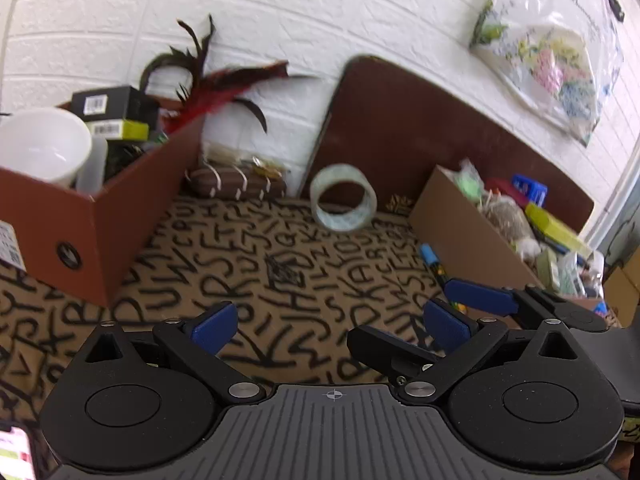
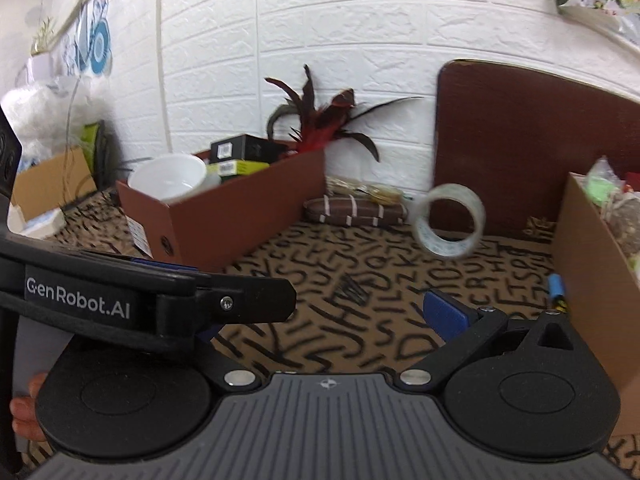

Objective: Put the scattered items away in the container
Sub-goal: 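Move the right gripper back toward the clear tape roll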

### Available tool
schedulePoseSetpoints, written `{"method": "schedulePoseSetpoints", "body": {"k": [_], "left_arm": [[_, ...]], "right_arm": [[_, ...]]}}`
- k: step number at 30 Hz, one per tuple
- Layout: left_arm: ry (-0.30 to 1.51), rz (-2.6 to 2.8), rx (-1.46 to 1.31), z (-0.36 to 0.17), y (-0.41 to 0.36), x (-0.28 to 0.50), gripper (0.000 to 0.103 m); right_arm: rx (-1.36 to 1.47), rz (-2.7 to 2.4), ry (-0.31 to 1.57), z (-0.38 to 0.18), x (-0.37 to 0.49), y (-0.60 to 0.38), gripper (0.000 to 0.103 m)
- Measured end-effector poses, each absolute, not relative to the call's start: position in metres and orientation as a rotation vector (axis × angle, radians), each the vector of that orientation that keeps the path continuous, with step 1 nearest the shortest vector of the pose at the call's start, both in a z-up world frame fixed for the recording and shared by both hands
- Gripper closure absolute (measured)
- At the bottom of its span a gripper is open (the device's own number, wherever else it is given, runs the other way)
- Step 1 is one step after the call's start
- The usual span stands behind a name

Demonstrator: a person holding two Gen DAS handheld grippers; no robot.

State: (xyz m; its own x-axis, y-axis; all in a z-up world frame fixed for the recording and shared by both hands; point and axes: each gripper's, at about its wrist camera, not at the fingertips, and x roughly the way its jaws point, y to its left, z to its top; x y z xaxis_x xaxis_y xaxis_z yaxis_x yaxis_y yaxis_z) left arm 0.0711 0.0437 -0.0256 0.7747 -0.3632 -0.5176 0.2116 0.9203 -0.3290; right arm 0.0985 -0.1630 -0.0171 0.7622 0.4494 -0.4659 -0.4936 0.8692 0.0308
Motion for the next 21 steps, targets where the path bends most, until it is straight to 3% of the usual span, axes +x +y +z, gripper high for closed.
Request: {"method": "schedulePoseSetpoints", "body": {"k": [21], "left_arm": [[0.592,-0.260,-0.195,-0.035,0.023,0.138,0.000]], "right_arm": [[-0.115,0.323,0.473,-0.041,0.148,-0.195,0.001]]}}
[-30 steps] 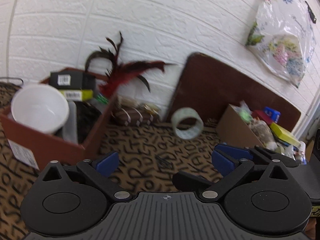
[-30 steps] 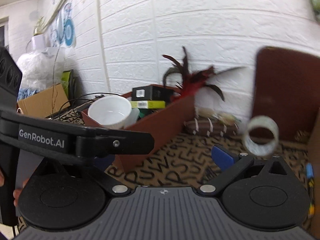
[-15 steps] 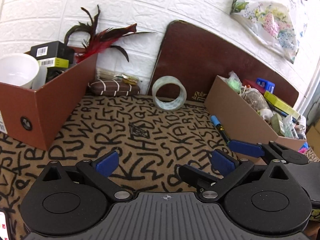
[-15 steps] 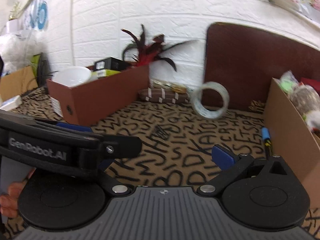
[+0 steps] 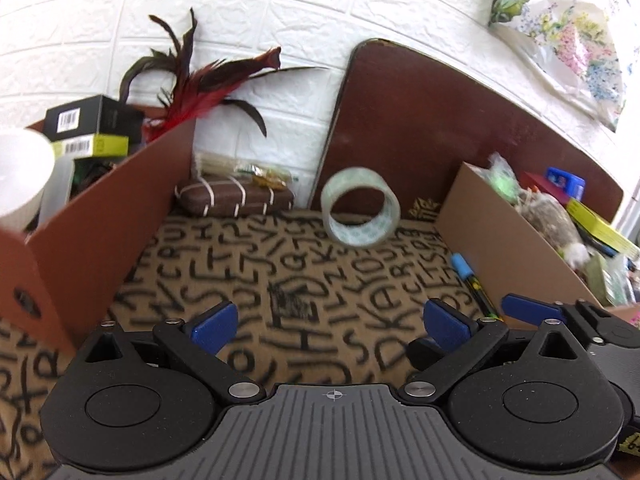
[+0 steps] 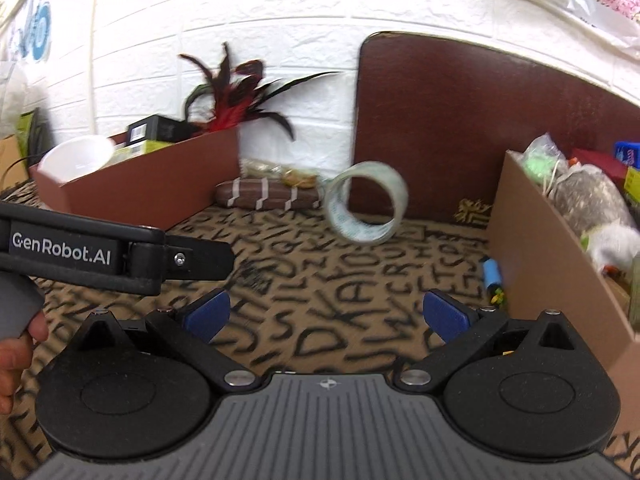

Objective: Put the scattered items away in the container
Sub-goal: 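Move the right gripper back toward the clear tape roll, then grasp the clear tape roll by its rim with the right gripper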

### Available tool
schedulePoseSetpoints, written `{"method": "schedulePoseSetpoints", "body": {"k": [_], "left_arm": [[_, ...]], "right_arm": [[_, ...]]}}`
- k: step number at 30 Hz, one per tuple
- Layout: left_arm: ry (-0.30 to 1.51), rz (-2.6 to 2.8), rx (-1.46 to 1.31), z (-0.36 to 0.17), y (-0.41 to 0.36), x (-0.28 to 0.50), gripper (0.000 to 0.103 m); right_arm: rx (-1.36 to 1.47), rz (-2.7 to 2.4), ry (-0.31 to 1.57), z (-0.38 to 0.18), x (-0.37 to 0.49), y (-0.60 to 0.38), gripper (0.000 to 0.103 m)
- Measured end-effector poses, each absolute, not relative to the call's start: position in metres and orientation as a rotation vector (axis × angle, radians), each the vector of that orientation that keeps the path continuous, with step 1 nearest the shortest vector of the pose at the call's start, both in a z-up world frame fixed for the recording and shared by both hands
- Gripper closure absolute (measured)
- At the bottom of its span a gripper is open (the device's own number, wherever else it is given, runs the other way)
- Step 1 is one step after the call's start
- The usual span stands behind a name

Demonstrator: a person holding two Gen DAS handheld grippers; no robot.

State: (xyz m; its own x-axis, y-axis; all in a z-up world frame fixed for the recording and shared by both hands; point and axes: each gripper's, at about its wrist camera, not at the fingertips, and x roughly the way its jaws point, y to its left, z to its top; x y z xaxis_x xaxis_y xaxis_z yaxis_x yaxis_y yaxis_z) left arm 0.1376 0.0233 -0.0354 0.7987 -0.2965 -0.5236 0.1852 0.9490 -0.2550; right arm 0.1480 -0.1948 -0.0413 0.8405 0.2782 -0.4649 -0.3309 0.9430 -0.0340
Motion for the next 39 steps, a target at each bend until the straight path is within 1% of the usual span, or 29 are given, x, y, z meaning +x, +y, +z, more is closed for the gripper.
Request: {"method": "schedulePoseSetpoints", "body": {"k": [3,6,9,11,14,18,20,21,23,24,27,29,32,33,34,35,36,37,38,39], "left_arm": [[0.595,-0.252,-0.194,-0.038,0.020,0.156,0.003],[0.598,-0.232,-0.178,-0.044,0.017,0.175,0.007],[0.605,-0.216,-0.179,-0.048,0.014,0.196,0.011],[0.608,-0.206,-0.175,-0.051,0.012,0.210,0.016],[0.606,-0.199,-0.158,-0.057,0.008,0.231,0.019],[0.613,-0.195,-0.140,-0.066,0.000,0.257,0.025],[0.619,-0.197,-0.154,-0.070,-0.002,0.270,0.028],[0.619,-0.198,-0.167,-0.072,-0.003,0.275,0.028],[0.620,-0.199,-0.190,-0.076,-0.005,0.284,0.029],[0.621,-0.200,-0.196,-0.078,-0.007,0.287,0.030],[0.625,-0.191,-0.200,-0.086,-0.013,0.299,0.035],[0.628,-0.185,-0.209,-0.091,-0.015,0.306,0.042],[0.636,-0.179,-0.240,-0.097,-0.015,0.316,0.047],[0.640,-0.180,-0.247,-0.098,-0.015,0.319,0.049],[0.642,-0.186,-0.254,-0.098,-0.015,0.322,0.055],[0.645,-0.196,-0.260,-0.099,-0.015,0.325,0.064],[0.650,-0.205,-0.265,-0.099,-0.015,0.327,0.069],[0.653,-0.211,-0.264,-0.098,-0.016,0.328,0.078],[0.654,-0.218,-0.256,-0.098,-0.016,0.329,0.087],[0.654,-0.225,-0.248,-0.097,-0.017,0.329,0.093]], "right_arm": [[-0.097,0.296,0.471,-0.041,0.169,-0.197,0.002],[-0.101,0.261,0.476,-0.042,0.190,-0.199,0.003],[-0.125,0.226,0.479,-0.046,0.211,-0.198,0.007],[-0.130,0.215,0.483,-0.049,0.224,-0.197,0.012],[-0.170,0.194,0.480,-0.054,0.244,-0.193,0.017],[-0.211,0.194,0.477,-0.060,0.265,-0.187,0.022],[-0.221,0.190,0.474,-0.064,0.274,-0.185,0.027],[-0.221,0.187,0.475,-0.066,0.279,-0.184,0.029],[-0.213,0.184,0.479,-0.070,0.287,-0.185,0.037],[-0.208,0.185,0.483,-0.072,0.292,-0.185,0.038],[-0.204,0.191,0.487,-0.077,0.300,-0.185,0.043],[-0.205,0.197,0.487,-0.081,0.303,-0.185,0.051],[-0.206,0.204,0.495,-0.084,0.309,-0.185,0.060],[-0.205,0.206,0.496,-0.086,0.311,-0.185,0.061],[-0.204,0.209,0.495,-0.087,0.312,-0.184,0.063],[-0.204,0.214,0.496,-0.087,0.313,-0.184,0.068],[-0.205,0.222,0.497,-0.087,0.313,-0.184,0.073],[-0.207,0.227,0.496,-0.087,0.313,-0.183,0.078],[-0.211,0.230,0.491,-0.086,0.313,-0.182,0.081],[-0.214,0.236,0.485,-0.085,0.311,-0.182,0.082]]}}
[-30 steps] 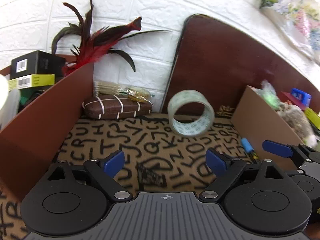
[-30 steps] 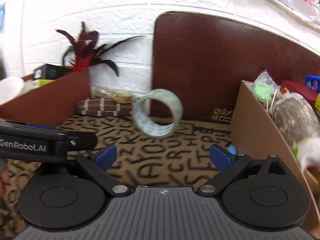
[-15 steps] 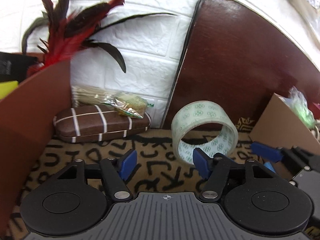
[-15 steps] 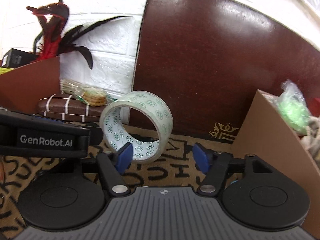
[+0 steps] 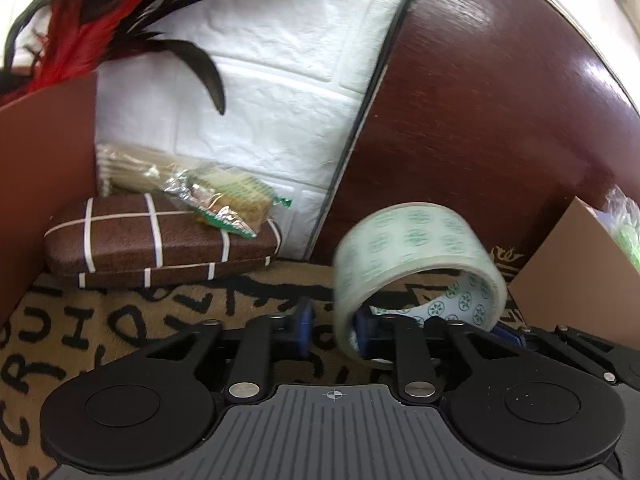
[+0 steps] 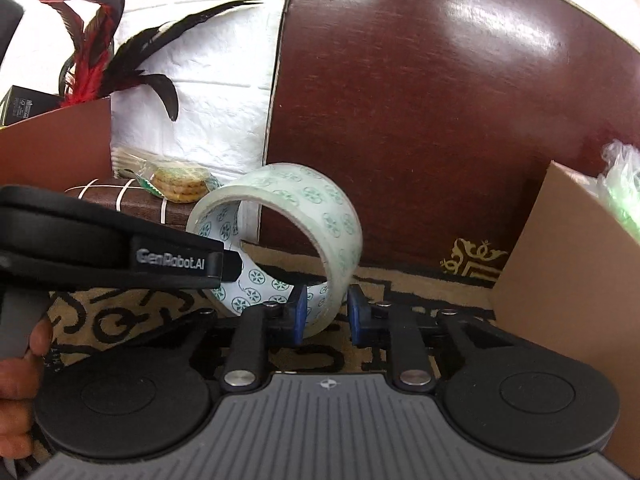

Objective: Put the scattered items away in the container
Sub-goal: 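Grasp the clear tape roll by its rim with the right gripper, then lift and carry the tape roll with the right gripper to the brown box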

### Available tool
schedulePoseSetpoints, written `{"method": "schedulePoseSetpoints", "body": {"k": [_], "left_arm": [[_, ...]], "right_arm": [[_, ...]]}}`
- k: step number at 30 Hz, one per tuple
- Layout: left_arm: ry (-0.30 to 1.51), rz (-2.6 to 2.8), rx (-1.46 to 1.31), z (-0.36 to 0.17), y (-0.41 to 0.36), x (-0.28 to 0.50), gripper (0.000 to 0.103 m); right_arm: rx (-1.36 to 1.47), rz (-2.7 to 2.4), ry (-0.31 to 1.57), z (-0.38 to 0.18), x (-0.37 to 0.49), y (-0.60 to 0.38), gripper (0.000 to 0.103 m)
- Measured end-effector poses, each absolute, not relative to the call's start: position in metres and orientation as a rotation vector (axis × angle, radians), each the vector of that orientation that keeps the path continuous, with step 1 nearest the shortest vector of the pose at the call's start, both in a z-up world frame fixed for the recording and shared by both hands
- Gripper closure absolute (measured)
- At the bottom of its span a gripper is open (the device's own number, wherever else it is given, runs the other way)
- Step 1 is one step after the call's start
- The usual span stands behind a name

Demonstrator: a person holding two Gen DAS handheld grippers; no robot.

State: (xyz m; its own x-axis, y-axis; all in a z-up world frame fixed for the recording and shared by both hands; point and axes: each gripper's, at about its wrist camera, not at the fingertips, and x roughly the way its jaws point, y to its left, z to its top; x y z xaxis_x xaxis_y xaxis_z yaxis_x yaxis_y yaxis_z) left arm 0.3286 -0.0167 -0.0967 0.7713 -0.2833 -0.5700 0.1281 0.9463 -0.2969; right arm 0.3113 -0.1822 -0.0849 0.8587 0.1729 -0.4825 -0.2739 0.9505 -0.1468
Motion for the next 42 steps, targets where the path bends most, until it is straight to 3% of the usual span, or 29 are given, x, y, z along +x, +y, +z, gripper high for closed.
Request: {"method": "schedulePoseSetpoints", "body": {"k": [7,16,27,36,37,40,42], "left_arm": [[0.680,-0.249,-0.244,-0.081,-0.009,0.301,0.097],[0.734,-0.200,-0.207,-0.047,0.007,0.194,0.096],[0.810,-0.144,-0.256,-0.064,0.046,0.062,0.095],[0.799,-0.081,-0.281,-0.066,0.080,0.032,0.093],[0.801,-0.076,-0.288,-0.067,0.083,0.033,0.091],[0.794,-0.060,-0.297,-0.068,0.089,0.037,0.070],[0.776,-0.062,-0.300,-0.067,0.092,0.037,0.069]], "right_arm": [[-0.164,0.279,0.512,-0.064,0.293,-0.189,0.086],[-0.130,0.403,0.551,-0.032,0.198,-0.196,0.086],[-0.160,0.524,0.621,-0.039,0.093,-0.193,0.085],[-0.201,0.608,0.629,-0.037,0.076,-0.164,0.085],[-0.203,0.611,0.631,-0.037,0.077,-0.161,0.085],[-0.204,0.617,0.622,-0.036,0.076,-0.155,0.084],[-0.212,0.611,0.607,-0.035,0.077,-0.152,0.081]]}}
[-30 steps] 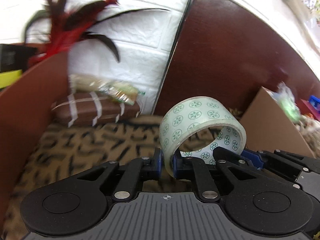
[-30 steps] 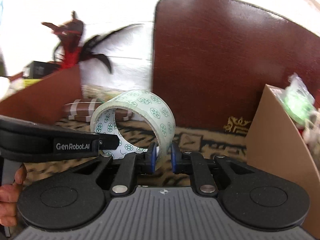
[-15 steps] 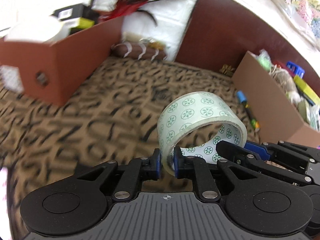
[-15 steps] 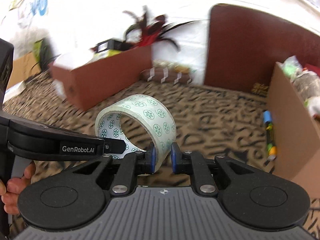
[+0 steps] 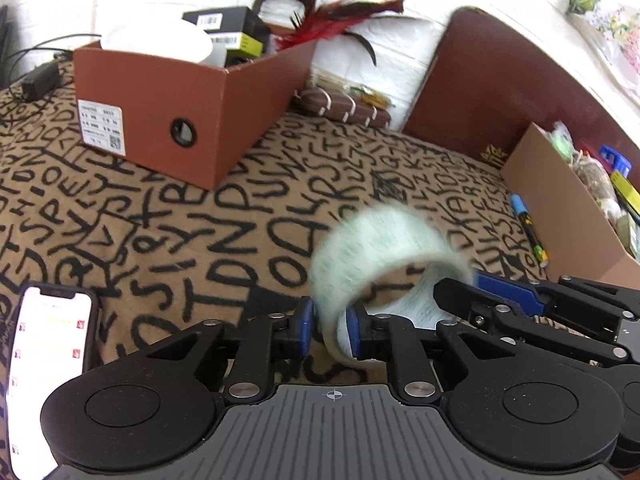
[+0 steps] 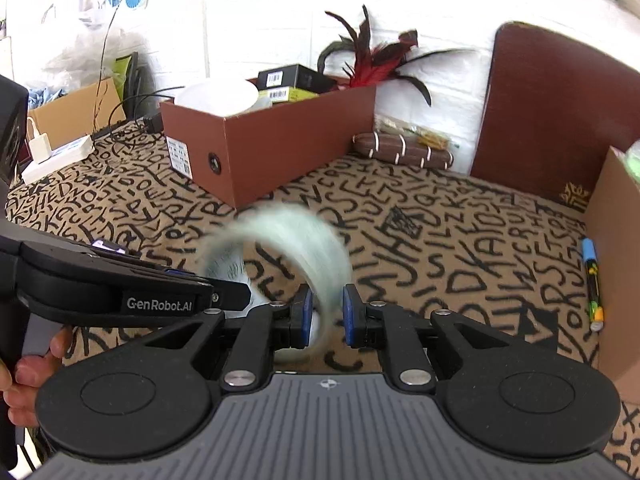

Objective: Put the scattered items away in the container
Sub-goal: 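Lift and carry the tape roll with the right gripper to the brown box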

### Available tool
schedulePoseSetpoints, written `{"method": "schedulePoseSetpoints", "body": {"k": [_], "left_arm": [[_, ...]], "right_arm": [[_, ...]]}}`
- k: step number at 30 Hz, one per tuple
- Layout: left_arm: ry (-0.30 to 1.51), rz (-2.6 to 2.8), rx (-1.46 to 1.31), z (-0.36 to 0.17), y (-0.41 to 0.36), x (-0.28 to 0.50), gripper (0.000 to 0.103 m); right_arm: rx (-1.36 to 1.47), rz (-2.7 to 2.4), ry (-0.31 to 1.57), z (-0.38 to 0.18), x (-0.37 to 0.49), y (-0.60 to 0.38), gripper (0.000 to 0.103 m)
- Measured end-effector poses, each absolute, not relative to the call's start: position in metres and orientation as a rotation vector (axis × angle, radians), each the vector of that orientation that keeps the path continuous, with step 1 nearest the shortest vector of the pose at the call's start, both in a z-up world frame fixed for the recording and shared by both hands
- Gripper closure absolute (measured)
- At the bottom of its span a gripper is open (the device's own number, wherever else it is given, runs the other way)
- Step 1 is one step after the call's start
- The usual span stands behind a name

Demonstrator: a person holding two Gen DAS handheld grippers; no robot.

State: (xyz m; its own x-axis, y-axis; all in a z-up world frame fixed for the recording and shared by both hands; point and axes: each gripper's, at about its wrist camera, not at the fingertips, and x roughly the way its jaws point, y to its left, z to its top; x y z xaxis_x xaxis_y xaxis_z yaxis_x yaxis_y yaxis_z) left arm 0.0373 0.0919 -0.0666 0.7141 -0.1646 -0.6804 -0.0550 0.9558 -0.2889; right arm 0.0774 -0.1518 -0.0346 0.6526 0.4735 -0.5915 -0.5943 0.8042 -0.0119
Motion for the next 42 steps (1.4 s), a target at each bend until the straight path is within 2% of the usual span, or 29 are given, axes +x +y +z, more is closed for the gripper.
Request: {"method": "schedulePoseSetpoints", "body": {"k": [6,10,15,18,22,24,31,33,34,35,36,38,40,42], "left_arm": [[0.754,-0.052,-0.293,-0.063,0.092,0.044,0.069],[0.747,-0.051,-0.278,-0.066,0.091,0.046,0.064],[0.750,-0.044,-0.286,-0.073,0.092,0.056,0.068],[0.743,-0.036,-0.287,-0.074,0.091,0.063,0.064],[0.737,-0.042,-0.276,-0.073,0.091,0.067,0.079],[0.732,-0.055,-0.276,-0.072,0.091,0.065,0.080],[0.742,-0.057,-0.299,-0.075,0.096,0.065,0.080],[0.738,-0.055,-0.290,-0.075,0.095,0.065,0.078],[0.737,-0.053,-0.293,-0.075,0.095,0.065,0.073],[0.736,-0.051,-0.297,-0.075,0.095,0.065,0.068],[0.734,-0.048,-0.297,-0.076,0.094,0.066,0.068],[0.733,-0.045,-0.291,-0.077,0.094,0.066,0.061],[0.737,-0.044,-0.293,-0.078,0.095,0.066,0.066],[0.741,-0.052,-0.298,-0.079,0.097,0.068,0.064]], "right_arm": [[-0.214,0.607,0.595,-0.034,0.084,-0.150,0.081],[-0.207,0.598,0.603,-0.037,0.085,-0.154,0.081],[-0.214,0.600,0.630,-0.045,0.094,-0.152,0.081],[-0.231,0.619,0.629,-0.049,0.098,-0.146,0.086],[-0.242,0.648,0.631,-0.047,0.102,-0.139,0.101],[-0.254,0.672,0.635,-0.046,0.100,-0.134,0.101],[-0.238,0.634,0.616,-0.042,0.098,-0.135,0.100],[-0.236,0.604,0.593,-0.038,0.099,-0.140,0.100],[-0.239,0.594,0.585,-0.036,0.100,-0.142,0.099],[-0.241,0.586,0.581,-0.035,0.103,-0.142,0.096],[-0.243,0.582,0.584,-0.035,0.106,-0.142,0.093],[-0.244,0.589,0.596,-0.038,0.111,-0.140,0.081],[-0.234,0.596,0.617,-0.043,0.117,-0.137,0.080],[-0.226,0.592,0.633,-0.048,0.122,-0.135,0.080]]}}
